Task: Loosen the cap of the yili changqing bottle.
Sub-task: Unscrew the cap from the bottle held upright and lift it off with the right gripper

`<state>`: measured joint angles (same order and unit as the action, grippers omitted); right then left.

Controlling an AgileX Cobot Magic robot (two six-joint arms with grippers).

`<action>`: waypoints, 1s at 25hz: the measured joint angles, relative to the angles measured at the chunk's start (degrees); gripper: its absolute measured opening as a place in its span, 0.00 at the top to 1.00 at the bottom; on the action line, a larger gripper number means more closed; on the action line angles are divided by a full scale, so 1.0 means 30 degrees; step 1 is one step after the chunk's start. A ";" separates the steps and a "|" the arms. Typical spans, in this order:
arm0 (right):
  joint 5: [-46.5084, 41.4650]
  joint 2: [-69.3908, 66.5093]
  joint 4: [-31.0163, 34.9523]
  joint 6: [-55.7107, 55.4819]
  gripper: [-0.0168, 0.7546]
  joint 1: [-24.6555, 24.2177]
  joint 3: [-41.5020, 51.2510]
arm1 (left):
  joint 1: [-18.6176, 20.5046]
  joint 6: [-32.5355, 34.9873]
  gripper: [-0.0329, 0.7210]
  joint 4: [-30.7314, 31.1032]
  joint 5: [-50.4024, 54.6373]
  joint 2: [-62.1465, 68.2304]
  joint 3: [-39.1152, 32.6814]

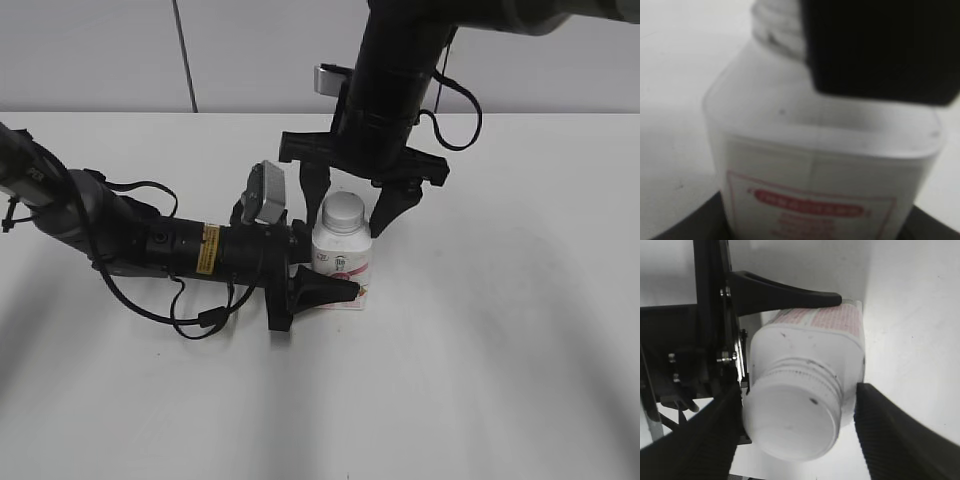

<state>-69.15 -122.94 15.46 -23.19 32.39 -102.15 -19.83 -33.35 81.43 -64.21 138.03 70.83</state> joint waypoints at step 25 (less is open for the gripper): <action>-0.0395 0.0072 -0.0410 0.0608 0.46 0.0000 0.0000 | -0.0018 0.0034 0.44 0.0000 0.0032 0.0000 0.0021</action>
<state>-70.34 -122.73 14.23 -21.37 32.39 -102.15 -19.89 -33.25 81.43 -64.11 138.03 70.90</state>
